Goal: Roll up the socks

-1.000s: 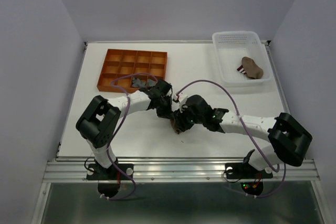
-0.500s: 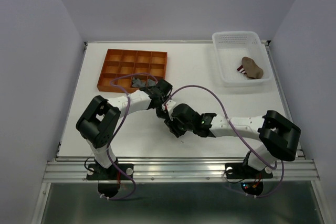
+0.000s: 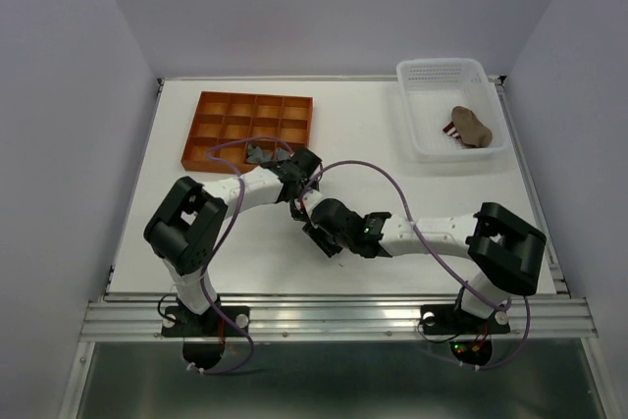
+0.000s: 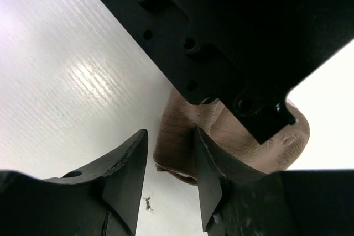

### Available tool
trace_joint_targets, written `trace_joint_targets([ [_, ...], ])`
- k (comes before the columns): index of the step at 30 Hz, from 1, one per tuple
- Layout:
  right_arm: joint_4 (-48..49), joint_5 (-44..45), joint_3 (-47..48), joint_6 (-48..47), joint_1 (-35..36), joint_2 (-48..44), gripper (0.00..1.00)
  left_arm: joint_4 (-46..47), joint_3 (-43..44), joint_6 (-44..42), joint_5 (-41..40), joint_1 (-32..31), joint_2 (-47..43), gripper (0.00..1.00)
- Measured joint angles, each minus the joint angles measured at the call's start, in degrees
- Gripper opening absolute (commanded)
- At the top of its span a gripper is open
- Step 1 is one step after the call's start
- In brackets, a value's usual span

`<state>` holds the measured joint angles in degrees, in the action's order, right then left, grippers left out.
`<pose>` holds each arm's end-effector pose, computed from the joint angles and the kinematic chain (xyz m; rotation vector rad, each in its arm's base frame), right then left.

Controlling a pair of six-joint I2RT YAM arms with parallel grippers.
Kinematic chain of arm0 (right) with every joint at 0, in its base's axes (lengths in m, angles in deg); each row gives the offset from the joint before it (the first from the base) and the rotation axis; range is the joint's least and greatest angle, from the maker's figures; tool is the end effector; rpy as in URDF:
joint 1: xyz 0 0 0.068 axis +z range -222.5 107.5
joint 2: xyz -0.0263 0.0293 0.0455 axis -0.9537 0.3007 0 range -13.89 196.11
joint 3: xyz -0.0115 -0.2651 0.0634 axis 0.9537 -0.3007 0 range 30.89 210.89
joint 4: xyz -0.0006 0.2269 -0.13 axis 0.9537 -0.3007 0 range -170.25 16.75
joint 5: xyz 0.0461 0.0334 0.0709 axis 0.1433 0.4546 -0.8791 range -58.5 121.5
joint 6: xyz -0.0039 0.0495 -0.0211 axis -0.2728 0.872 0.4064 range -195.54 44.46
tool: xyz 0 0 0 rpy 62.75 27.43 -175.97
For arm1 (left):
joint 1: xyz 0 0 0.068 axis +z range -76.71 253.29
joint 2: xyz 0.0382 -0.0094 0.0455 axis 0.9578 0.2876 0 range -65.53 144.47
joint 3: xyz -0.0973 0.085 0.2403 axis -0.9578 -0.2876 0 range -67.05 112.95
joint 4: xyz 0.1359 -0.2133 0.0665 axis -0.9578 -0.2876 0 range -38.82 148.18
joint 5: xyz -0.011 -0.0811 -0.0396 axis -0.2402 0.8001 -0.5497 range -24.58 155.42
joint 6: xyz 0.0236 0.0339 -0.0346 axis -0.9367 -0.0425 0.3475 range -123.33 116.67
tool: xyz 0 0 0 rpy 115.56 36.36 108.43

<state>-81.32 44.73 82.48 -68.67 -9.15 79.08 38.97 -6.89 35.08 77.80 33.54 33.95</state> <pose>0.1544 0.2895 0.1777 -1.0541 2.1820 0.2845 0.2627 -0.2282 0.1723 0.1166 2.7574 -0.7222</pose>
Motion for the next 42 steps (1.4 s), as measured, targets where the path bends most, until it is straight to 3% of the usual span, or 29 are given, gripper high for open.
trace_joint_targets([
  [5,-0.1,1.4,0.4,0.5,0.5,1.0,0.43,-1.0,0.2,0.0,-0.2,0.4,0.2,0.0],
  [8,-0.1,2.9,0.4,0.9,0.6,1.6,0.3,-1.5,0.6,0.2,-0.4,0.5,0.2,0.0],
  [9,0.0,3.7,0.4,1.3,0.8,1.9,0.21,-1.5,0.7,0.3,-0.5,0.5,0.2,0.09],
  [13,0.2,6.2,0.3,2.9,1.2,2.4,0.11,-1.6,0.8,0.5,-0.7,0.5,0.2,0.27],
  [19,3.9,5.3,-1.2,5.9,0.3,2.3,0.09,-1.6,0.8,0.7,-1.5,0.5,-0.5,0.33],
  [34,23.6,-19.5,-13.7,12.5,-14.1,-2.1,0.04,-0.1,0.7,0.6,-1.1,7.6,-5.2,0.4],
  [42,35.5,-34.3,-19.7,19.1,-22.7,-1.0,0.01,1.2,0.5,0.2,0.5,8.0,-5.9,0.43],
])
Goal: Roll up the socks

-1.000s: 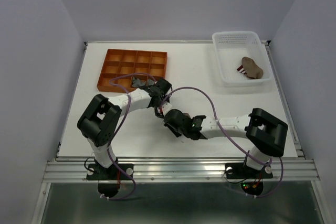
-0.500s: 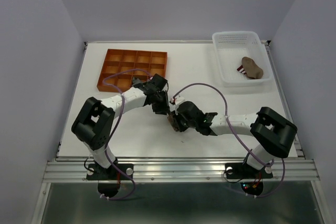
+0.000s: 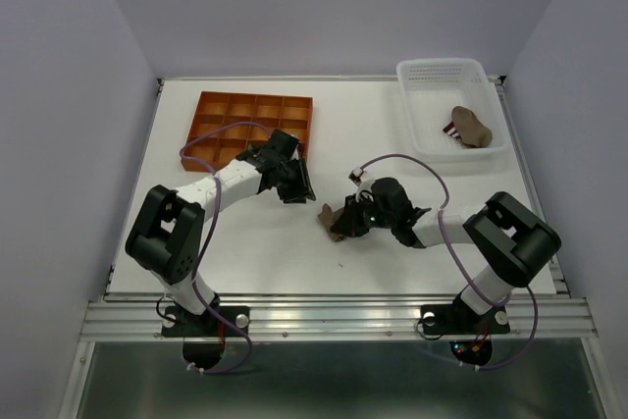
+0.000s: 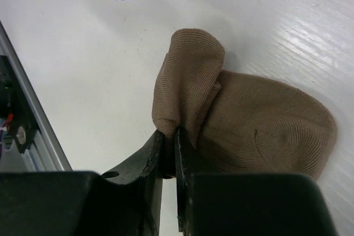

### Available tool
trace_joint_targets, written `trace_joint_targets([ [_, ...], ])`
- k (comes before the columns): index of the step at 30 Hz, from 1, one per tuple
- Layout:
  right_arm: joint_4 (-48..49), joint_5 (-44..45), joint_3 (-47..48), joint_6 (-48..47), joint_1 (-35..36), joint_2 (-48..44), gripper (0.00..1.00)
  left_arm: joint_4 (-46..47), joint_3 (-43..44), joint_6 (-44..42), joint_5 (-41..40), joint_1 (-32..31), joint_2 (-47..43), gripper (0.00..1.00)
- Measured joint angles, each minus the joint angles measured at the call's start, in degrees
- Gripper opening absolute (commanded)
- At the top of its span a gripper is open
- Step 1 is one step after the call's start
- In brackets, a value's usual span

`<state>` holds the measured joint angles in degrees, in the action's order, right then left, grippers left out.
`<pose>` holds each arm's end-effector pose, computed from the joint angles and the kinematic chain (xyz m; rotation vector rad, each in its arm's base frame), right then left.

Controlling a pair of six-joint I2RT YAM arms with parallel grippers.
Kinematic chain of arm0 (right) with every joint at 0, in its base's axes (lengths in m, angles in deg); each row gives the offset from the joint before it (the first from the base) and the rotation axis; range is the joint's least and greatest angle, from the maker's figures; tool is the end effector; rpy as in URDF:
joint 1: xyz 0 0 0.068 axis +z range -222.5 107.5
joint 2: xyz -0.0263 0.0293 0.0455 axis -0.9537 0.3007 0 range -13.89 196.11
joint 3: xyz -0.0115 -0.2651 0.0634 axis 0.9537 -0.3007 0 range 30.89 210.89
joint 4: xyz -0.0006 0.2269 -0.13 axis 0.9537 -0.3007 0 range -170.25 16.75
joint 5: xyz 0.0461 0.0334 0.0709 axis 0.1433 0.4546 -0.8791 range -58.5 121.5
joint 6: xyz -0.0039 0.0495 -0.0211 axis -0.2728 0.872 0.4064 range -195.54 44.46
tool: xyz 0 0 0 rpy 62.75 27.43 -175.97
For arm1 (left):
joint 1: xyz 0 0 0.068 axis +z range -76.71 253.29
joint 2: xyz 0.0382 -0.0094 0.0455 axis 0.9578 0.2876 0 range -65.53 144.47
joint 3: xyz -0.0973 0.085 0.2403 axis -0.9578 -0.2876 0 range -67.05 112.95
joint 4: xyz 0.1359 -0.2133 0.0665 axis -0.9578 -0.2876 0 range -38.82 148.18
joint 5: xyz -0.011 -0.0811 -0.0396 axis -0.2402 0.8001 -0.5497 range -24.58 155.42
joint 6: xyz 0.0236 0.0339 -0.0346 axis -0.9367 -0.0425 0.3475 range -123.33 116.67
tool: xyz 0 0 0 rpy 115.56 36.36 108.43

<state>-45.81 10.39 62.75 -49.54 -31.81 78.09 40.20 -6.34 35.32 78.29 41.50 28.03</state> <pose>0.2143 0.2012 0.1369 -0.5226 2.2352 1.0414 0.2878 -0.1876 0.2102 -0.0514 2.6029 -0.7734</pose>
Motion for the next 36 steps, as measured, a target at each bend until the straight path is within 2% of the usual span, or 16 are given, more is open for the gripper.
trace_joint_targets([
  [5,6.4,-7.4,-2.4,4.3,-4.3,1.5,0.01,0.9,-0.3,-0.5,1.3,0.0,-0.3,0.52],
  [16,18.0,-18.9,-3.0,13.3,-10.1,9.7,0.01,3.2,-0.3,-2.2,4.4,-2.7,0.3,0.52],
  [36,21.5,-20.8,-4.2,17.6,-12.6,11.7,0.02,5.7,-1.4,-2.6,6.7,-5.6,3.7,0.53],
])
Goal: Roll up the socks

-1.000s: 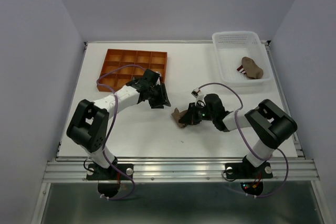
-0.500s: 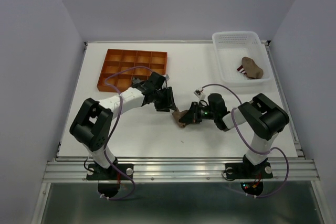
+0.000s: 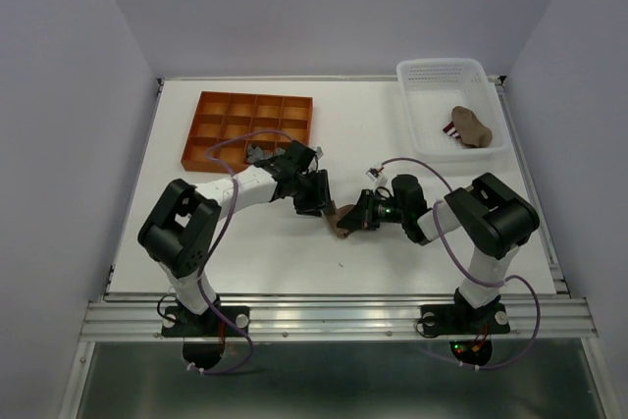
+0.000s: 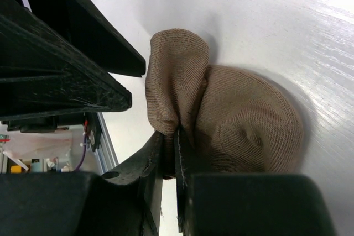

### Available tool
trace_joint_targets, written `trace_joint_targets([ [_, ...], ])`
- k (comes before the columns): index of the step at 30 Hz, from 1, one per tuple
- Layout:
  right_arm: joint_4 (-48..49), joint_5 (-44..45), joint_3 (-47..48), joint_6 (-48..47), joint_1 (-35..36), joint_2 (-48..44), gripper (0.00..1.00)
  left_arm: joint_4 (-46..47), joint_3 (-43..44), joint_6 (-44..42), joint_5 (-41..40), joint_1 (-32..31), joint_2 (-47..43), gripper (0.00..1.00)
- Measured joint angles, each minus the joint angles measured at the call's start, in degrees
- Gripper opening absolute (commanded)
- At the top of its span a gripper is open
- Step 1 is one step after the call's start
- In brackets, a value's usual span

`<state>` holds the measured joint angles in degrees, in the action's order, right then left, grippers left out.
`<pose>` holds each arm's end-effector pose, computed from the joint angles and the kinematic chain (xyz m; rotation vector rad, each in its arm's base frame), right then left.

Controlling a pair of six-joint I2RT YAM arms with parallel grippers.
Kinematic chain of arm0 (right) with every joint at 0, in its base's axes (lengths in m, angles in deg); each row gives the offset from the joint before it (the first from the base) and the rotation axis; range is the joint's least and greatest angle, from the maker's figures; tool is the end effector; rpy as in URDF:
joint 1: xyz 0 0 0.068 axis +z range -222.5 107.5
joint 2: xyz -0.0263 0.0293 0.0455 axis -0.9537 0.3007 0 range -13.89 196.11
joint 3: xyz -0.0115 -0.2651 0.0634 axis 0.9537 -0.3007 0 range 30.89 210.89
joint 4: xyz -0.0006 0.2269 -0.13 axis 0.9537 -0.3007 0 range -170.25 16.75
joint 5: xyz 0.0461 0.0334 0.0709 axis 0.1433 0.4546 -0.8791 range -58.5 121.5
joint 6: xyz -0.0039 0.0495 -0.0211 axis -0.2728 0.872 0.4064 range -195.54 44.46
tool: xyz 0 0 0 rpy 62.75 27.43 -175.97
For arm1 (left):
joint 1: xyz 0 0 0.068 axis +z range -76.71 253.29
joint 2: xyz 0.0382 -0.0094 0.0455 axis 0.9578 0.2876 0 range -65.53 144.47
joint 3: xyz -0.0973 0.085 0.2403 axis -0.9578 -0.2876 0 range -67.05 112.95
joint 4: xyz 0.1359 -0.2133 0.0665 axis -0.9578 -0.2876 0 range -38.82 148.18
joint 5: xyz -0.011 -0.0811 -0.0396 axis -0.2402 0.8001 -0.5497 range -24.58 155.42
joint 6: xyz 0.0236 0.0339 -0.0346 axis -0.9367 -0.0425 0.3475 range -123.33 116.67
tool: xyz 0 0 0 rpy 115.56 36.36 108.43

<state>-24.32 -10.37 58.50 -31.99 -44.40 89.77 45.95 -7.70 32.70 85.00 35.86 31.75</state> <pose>0.2439 0.1572 0.1009 -0.2149 2.2574 1.4748 0.2728 -0.2236 0.1895 0.1964 2.6251 -0.9327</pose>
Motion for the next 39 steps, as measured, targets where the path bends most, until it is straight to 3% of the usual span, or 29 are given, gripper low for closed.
trace_joint_targets([
  [19,0.7,-0.5,0.0,0.2,0.0,0.6,0.07,0.7,0.9,-0.1,-0.5,-1.9,5.1,0.5],
  [22,0.3,-0.6,0.0,-0.3,-0.1,0.6,0.11,0.9,1.5,0.1,-0.8,-2.3,5.5,0.42],
  [25,-1.5,-0.3,0.1,-1.8,-0.3,0.4,0.13,2.1,1.7,0.7,-0.7,-2.8,6.1,0.14],
  [28,-5.7,0.9,1.1,-4.6,-0.3,-1.5,0.19,2.6,1.8,1.2,-0.7,-3.1,6.1,0.02],
  [34,-18.9,4.6,3.4,-11.5,-0.3,-8.6,0.33,3.4,1.8,2.5,-1.4,-3.5,6.2,0.0],
  [39,-32.7,11.3,7.6,-19.3,2.4,-16.0,0.39,3.2,1.9,3.1,-1.8,-3.7,6.2,0.0],
])
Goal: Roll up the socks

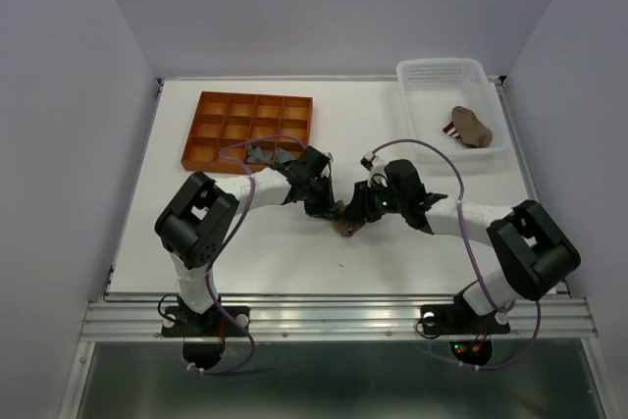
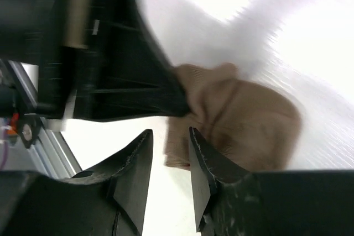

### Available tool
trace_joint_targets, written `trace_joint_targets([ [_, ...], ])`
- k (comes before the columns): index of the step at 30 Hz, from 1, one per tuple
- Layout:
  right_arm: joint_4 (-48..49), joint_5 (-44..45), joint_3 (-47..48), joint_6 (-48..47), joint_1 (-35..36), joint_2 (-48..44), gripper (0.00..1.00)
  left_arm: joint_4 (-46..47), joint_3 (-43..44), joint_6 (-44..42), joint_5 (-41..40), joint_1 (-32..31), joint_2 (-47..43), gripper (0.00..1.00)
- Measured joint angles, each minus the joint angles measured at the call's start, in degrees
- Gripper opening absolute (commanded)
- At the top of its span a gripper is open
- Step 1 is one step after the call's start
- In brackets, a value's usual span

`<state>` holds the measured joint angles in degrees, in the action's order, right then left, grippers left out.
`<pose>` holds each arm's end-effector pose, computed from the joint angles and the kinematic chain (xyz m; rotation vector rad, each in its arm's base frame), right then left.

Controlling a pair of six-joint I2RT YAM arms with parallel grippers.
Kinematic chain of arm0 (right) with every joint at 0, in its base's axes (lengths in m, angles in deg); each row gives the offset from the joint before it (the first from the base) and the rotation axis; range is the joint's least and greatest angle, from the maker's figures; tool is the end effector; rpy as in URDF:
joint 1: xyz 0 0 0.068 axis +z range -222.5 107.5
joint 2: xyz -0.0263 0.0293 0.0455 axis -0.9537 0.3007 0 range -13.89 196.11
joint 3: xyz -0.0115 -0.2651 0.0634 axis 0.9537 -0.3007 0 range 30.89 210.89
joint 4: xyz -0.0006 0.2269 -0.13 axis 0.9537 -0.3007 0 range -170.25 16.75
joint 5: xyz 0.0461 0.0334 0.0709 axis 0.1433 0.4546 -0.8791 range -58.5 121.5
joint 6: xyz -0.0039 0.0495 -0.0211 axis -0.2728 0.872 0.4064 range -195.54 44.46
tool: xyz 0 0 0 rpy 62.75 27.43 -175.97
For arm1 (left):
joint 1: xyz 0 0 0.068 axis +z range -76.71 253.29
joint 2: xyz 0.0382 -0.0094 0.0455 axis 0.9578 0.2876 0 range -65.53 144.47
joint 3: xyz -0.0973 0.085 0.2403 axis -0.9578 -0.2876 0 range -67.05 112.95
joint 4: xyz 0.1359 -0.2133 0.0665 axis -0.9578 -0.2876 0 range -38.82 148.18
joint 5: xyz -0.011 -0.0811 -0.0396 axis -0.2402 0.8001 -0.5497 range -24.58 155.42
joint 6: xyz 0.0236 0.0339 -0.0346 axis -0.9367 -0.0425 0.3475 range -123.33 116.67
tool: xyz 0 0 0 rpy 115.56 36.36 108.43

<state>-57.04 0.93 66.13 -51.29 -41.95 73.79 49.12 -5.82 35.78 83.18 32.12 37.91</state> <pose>0.2412 0.1634 0.1578 -0.4461 2.2870 1.0984 0.2720 -0.2521 0.1659 0.1945 2.6650 -0.9232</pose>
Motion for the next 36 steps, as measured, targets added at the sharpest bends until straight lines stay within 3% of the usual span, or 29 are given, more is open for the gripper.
trace_joint_targets([
  [10,-13.2,17.7,5.9,-12.0,15.1,-5.0,0.4,-1.6,0.7,0.4,-0.7,-0.2,0.0,0.0],
  [27,-17.8,33.3,9.6,-16.9,22.2,1.3,0.4,-2.3,0.9,0.4,-1.1,-0.3,0.0,0.0],
  [32,-17.9,37.4,10.2,-16.9,23.8,2.4,0.38,-2.3,0.9,0.4,-1.3,-0.3,0.0,0.16],
  [36,-17.9,39.8,10.2,-16.4,24.1,2.6,0.35,-2.3,0.9,0.5,-1.2,-0.1,0.0,0.18],
])
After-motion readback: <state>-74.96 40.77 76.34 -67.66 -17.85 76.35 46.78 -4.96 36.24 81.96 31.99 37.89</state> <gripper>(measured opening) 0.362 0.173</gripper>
